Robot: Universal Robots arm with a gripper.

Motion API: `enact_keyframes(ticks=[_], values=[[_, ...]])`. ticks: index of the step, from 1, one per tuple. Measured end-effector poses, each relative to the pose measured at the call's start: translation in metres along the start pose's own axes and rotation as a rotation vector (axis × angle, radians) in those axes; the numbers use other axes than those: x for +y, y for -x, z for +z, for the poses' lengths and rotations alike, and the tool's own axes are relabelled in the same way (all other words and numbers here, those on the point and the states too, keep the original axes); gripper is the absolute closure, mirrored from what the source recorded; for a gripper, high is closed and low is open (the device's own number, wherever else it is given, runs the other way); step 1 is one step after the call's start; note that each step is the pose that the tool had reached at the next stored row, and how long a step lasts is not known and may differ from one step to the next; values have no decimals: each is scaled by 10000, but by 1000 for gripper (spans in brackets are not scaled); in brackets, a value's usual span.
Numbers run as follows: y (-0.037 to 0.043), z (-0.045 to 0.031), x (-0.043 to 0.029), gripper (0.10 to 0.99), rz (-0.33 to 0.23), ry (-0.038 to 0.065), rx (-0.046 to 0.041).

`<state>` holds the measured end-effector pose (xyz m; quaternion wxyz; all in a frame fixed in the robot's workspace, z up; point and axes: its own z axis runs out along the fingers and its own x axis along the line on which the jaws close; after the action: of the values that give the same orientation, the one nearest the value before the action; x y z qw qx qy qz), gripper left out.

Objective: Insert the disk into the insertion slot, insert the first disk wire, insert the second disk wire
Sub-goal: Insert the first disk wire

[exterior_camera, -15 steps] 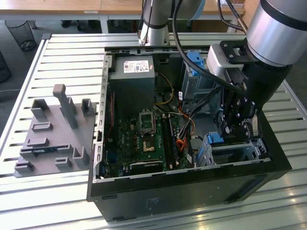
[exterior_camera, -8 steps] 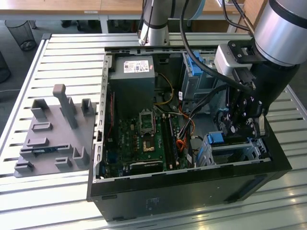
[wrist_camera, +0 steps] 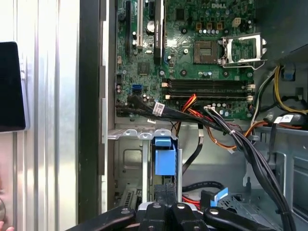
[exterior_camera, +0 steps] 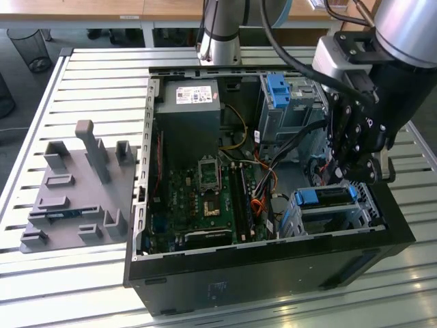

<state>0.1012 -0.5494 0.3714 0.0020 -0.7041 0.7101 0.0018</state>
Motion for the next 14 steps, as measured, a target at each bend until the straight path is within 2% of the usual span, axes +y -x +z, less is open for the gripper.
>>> enact_keyframes(ticks=[3, 6, 12, 14], values=[[0, -80, -2, 980, 0, 0, -2], [0, -89, -42, 980, -1, 0, -16], [7, -86, -237, 980, -2, 4, -52], [15, -80, -275, 980, 28, 4, -67]])
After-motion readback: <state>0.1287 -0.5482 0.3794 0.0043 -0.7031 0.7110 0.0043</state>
